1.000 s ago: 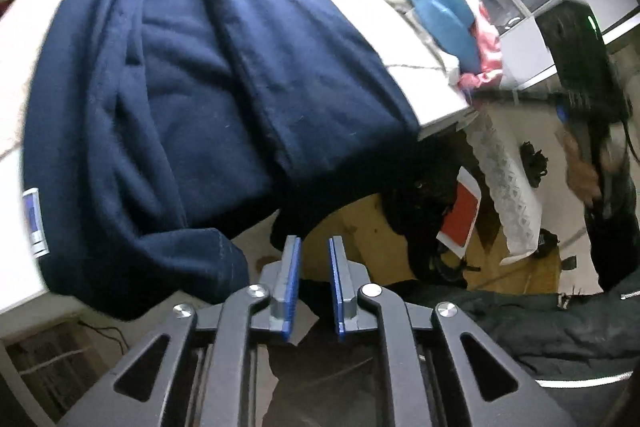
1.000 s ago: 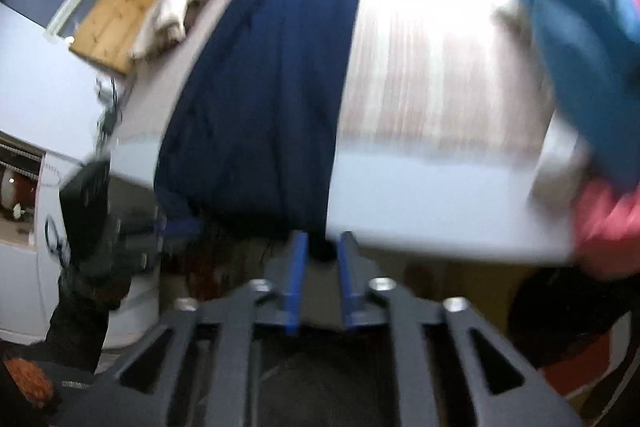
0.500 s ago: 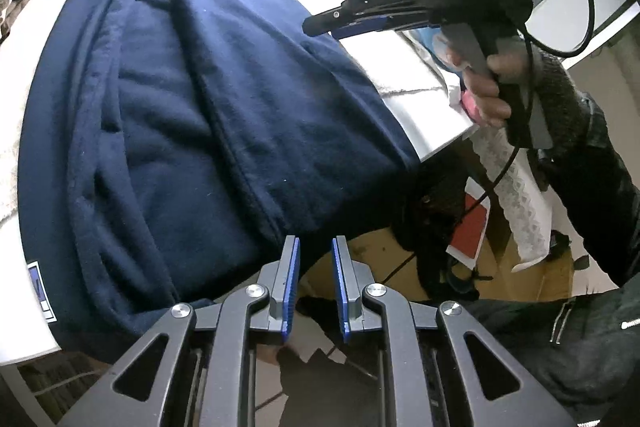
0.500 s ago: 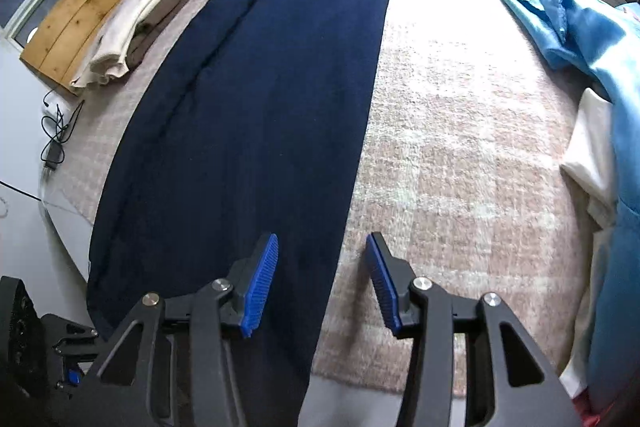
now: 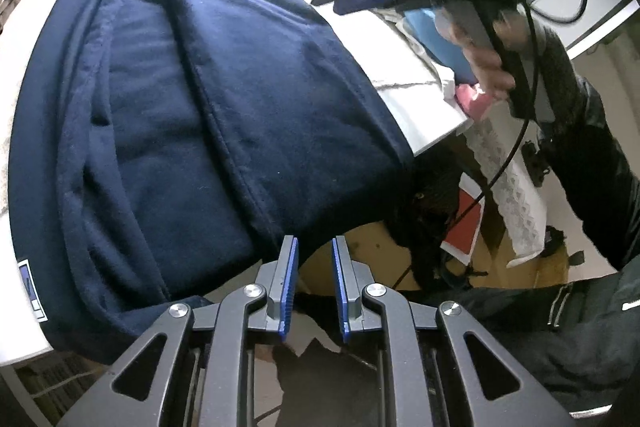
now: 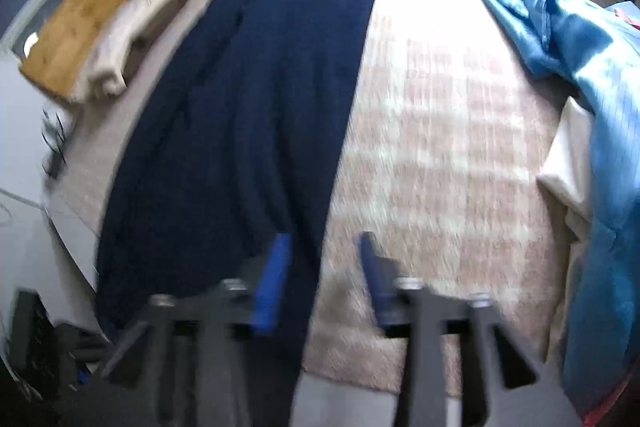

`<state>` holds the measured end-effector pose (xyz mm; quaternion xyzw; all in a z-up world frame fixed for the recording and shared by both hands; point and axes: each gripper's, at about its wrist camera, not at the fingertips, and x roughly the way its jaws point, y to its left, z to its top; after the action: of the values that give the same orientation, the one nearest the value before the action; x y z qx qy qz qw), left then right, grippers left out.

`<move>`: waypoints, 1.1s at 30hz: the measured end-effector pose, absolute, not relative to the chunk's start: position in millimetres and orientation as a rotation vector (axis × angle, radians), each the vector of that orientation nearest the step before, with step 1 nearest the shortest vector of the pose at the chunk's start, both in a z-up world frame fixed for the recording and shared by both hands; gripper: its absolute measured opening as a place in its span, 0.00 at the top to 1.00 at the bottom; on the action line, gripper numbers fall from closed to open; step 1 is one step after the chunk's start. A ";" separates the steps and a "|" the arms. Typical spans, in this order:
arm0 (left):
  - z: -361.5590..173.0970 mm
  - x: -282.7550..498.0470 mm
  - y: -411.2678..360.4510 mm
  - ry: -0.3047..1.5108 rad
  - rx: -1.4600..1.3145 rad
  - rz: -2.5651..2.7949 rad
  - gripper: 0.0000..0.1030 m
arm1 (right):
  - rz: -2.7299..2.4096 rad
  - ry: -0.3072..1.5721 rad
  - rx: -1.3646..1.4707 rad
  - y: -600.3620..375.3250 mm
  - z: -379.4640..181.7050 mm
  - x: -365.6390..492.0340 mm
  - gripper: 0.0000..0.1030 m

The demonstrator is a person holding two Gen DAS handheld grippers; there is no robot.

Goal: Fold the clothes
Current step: 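Lower the navy garment onto the bed and open both tools, then move both tools to the navy garment waistband end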

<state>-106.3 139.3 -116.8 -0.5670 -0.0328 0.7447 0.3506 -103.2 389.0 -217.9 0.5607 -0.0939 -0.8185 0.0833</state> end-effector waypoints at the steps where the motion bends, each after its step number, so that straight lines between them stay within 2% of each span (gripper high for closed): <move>1: -117.9 -106.1 139.9 -0.089 -1.476 1.927 0.85 | -2.456 -0.267 1.649 386.9 -217.2 -106.4 0.58; 2: -118.5 -105.7 140.4 -0.088 -1.479 1.925 0.85 | -2.468 -0.253 1.624 384.8 -216.5 -109.5 0.59; 3: -117.7 -105.4 140.6 -0.087 -1.484 1.928 0.85 | -2.474 -0.157 1.678 379.0 -221.7 -114.0 0.64; 5: -111.5 -104.0 138.9 -0.089 -1.476 1.939 0.85 | -2.447 -0.091 1.744 374.8 -225.3 -119.4 0.83; 7: -97.0 -103.4 134.5 -0.090 -1.444 1.967 0.85 | -2.445 -0.191 1.691 385.0 -209.2 -121.4 0.83; 11: -60.9 -108.7 121.4 -0.078 -1.369 2.066 0.85 | -2.568 -0.221 1.540 407.1 -164.1 -144.5 0.81; 13: -47.9 -116.1 113.2 -0.084 -1.345 2.131 0.84 | -2.587 -0.251 1.483 413.4 -154.8 -169.5 0.77; 15: -54.7 -122.0 115.5 -0.092 -1.375 2.146 0.84 | -2.611 -0.251 1.466 413.0 -159.5 -199.2 0.57; 16: -58.1 -124.9 116.6 -0.096 -1.389 2.154 0.84 | -2.610 -0.248 1.473 410.6 -167.4 -217.4 0.55; 23: -81.7 -145.6 124.6 -0.126 -1.493 2.204 0.82 | -2.484 -0.316 1.640 425.5 -227.4 -294.9 0.55; 28: -98.5 -160.4 130.3 -0.148 -1.569 2.238 0.82 | -2.430 -0.313 1.566 423.0 -233.0 -311.9 0.55; 29: -101.9 -163.3 131.4 -0.153 -1.584 2.244 0.82 | -2.417 -0.290 1.559 420.3 -232.0 -313.4 0.59; 30: -105.3 -166.3 132.6 -0.157 -1.599 2.251 0.80 | -2.401 -0.263 1.558 417.3 -232.0 -314.4 0.81; 31: -108.0 -168.9 133.6 -0.161 -1.612 2.256 0.77 | -2.385 -0.237 1.557 414.2 -232.0 -315.3 0.96; 33: -106.7 -168.8 135.1 -0.145 -1.617 2.248 0.76 | -2.393 -0.166 1.543 411.7 -230.9 -316.7 0.98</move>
<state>-168.8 135.1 -106.7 -0.5731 -0.0516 0.7971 0.1833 -316.7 411.7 -230.9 0.5354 -0.0575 -0.8302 0.1440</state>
